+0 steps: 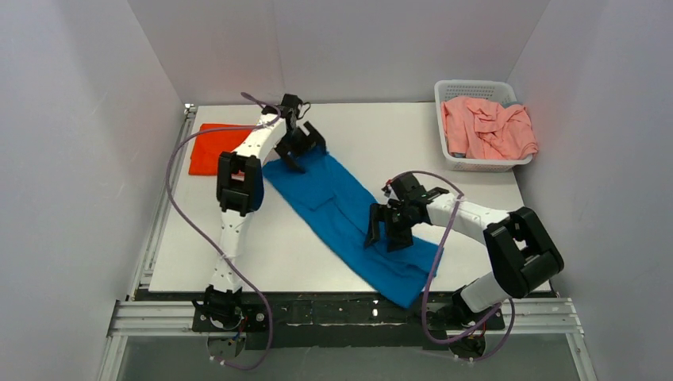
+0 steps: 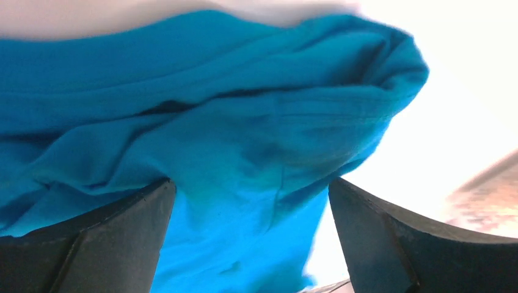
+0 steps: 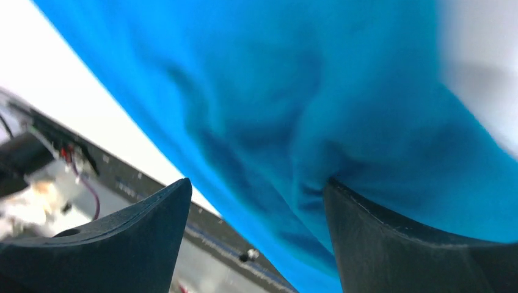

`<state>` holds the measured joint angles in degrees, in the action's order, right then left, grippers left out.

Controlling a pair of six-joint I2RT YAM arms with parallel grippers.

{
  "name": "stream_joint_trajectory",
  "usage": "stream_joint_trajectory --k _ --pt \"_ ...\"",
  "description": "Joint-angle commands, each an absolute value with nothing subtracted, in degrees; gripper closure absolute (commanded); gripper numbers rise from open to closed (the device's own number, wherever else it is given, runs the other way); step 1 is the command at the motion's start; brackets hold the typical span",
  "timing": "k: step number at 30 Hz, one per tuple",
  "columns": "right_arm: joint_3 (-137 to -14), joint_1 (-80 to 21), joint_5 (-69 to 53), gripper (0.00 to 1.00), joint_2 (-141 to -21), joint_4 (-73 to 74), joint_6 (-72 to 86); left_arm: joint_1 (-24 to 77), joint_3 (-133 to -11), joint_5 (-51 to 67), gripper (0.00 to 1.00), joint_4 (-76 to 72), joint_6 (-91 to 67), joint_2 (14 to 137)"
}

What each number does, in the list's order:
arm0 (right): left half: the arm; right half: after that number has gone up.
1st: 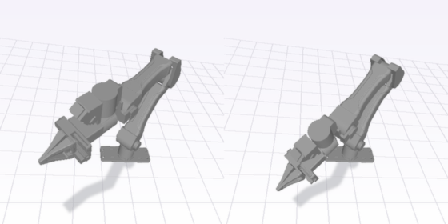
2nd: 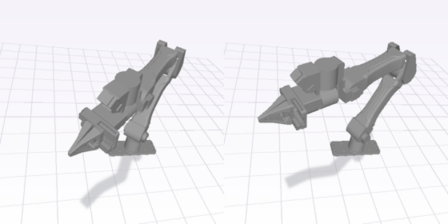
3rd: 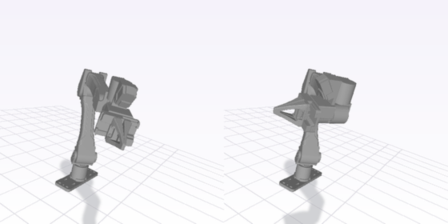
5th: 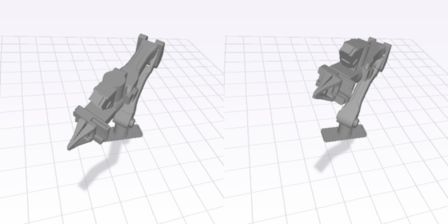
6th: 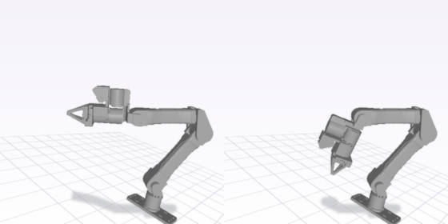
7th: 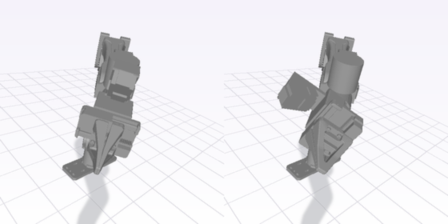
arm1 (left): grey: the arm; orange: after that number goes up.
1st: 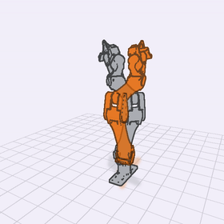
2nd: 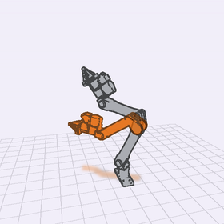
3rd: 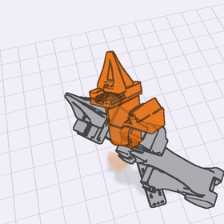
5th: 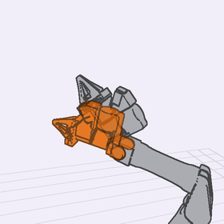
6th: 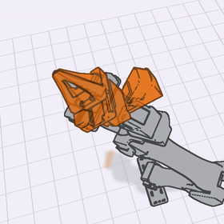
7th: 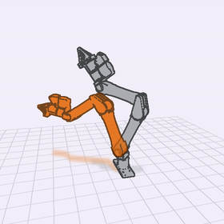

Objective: Fold and stack the t-shirts
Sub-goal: Rotate the tshirt 90 degrees

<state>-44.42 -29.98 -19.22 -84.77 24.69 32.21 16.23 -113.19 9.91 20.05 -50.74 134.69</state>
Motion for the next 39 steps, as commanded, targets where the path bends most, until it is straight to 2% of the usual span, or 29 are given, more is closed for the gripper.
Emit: stream_joint_trajectory --k 1,3,5,6,9,13,17,22,28,30,34,39 --pt "-48.71 -38.81 -30.91 0.13 -89.41 24.41 35.46 18.51 -145.53 13.24 0.02 17.27 -56.53 161.11" --pt "-51.90 -42.74 -33.52 0.12 -92.14 23.47 35.95 19.17 -153.01 14.61 0.02 9.64 -64.38 167.76" --pt "-55.83 -45.89 -35.32 0.12 -95.51 23.98 35.19 19.51 -148.23 13.68 0.02 -1.31 -71.98 168.78" --pt "-57.57 -46.84 -35.77 0.12 -96.37 24.81 34.83 19.78 -147.60 12.19 0.02 -2.28 -72.93 169.13" --pt "-59.30 -47.72 -34.55 0.12 -95.98 25.04 35.15 19.98 -150.89 9.77 0.02 1.75 -68.77 170.24" --pt "-59.99 -47.72 -29.69 0.11 -93.08 26.34 35.89 19.89 -145.37 5.95 0.02 2.86 -63.78 166.28" --pt "-58.21 -47.73 -22.62 0.10 -87.49 26.47 39.25 19.23 -149.44 4.22 0.02 7.22 -62.17 166.84" --pt "-54.40 -47.59 -9.22 0.09 -76.72 28.19 44.64 19.06 -149.83 5.54 0.02 5.77 -57.08 161.03" --pt "-46.98 -45.85 0.53 0.09 -63.78 28.25 51.43 19.28 -144.77 10.73 0.02 7.39 -49.31 144.18" --pt "-44.23 -44.34 1.67 0.08 -61.17 28.97 53.92 19.77 -139.28 11.53 0.02 7.96 -46.25 136.73" --pt "-39.63 -42.61 -5.68 0.08 -58.24 25.30 52.60 20.66 -125.17 13.42 0.02 12.34 -40.90 120.94" --pt "-37.83 -43.24 -8.79 0.08 -57.37 27.02 50.65 24.08 -91.71 12.73 0.02 15.10 -37.40 93.95"
